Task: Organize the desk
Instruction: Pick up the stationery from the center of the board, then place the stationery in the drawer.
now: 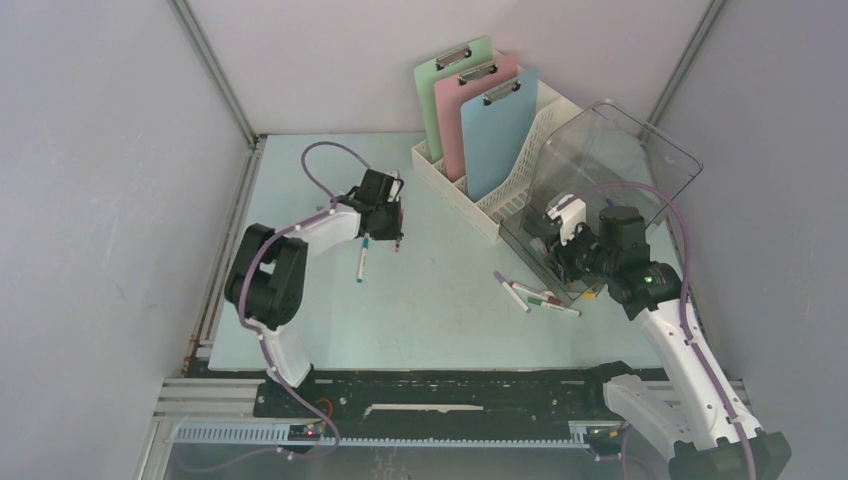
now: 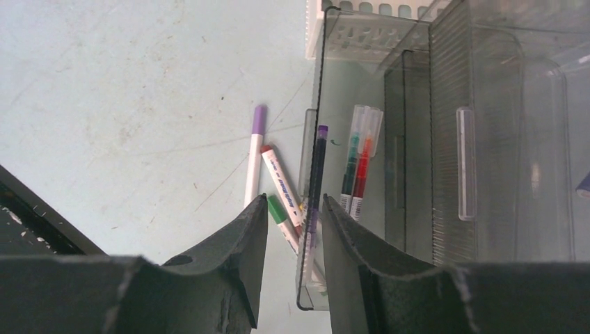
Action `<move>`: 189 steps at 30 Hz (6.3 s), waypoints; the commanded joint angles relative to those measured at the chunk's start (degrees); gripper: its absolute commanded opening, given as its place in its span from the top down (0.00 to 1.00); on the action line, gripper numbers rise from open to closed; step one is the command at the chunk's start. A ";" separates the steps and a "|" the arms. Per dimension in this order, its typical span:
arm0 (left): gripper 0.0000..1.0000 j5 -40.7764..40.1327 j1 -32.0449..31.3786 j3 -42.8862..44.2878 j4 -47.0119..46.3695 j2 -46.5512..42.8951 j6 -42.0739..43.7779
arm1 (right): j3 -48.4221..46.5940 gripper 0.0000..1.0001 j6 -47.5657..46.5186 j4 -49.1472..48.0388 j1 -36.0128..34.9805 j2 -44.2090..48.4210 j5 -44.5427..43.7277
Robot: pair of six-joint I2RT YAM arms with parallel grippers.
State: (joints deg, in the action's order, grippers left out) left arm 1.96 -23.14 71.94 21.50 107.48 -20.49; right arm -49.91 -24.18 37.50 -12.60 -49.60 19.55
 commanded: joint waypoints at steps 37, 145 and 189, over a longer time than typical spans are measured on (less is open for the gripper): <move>1.00 -11.49 -36.73 -39.59 -63.09 -33.45 -5.51 | -3.15 0.52 1.21 4.82 -0.85 -0.22 25.97; 0.00 -44.99 -44.80 -55.01 -56.31 -53.49 1.71 | -0.20 1.00 -1.69 -2.10 5.33 -2.53 -3.75; 0.00 -43.55 -44.63 -58.76 -59.87 -54.68 -3.41 | 0.12 0.54 -2.99 -0.05 6.27 -6.06 1.64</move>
State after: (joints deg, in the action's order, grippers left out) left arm -41.34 -68.07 13.37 -35.38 53.56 -22.55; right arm -49.91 -25.93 37.19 -6.44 -56.34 18.00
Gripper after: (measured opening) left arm 0.996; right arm 0.449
